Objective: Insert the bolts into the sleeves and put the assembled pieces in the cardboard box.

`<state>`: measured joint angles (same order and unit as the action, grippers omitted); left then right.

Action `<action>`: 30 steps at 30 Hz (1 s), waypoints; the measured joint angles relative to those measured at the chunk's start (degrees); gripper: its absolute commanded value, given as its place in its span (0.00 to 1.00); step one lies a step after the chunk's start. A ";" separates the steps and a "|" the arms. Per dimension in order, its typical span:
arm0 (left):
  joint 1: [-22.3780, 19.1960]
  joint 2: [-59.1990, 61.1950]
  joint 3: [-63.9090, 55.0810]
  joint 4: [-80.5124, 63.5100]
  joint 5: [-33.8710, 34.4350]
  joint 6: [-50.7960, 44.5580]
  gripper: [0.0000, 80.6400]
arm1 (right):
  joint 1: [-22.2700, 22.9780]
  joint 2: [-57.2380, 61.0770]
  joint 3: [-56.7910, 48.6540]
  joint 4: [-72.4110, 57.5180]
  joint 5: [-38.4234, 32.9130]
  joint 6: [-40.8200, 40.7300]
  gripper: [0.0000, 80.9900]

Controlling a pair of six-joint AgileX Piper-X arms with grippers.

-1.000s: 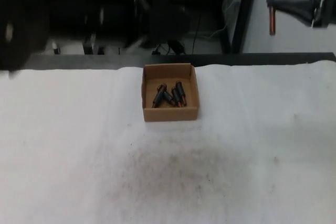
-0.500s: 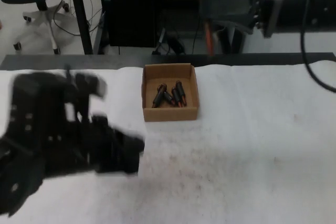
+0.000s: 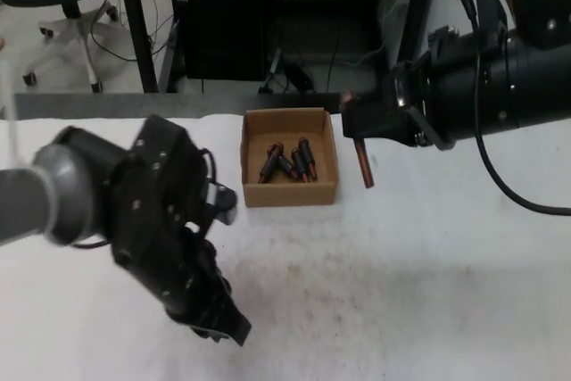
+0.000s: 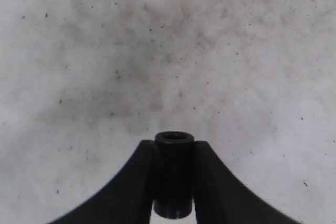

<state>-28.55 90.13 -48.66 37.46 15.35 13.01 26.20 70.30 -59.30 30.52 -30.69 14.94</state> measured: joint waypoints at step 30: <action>-2.43 9.17 -5.22 3.91 -7.95 14.93 0.39 | 0.00 0.00 0.00 0.77 0.30 -0.50 0.01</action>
<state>-30.99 99.30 -53.87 41.37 7.40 27.94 26.20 70.30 -59.30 31.29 -30.39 14.44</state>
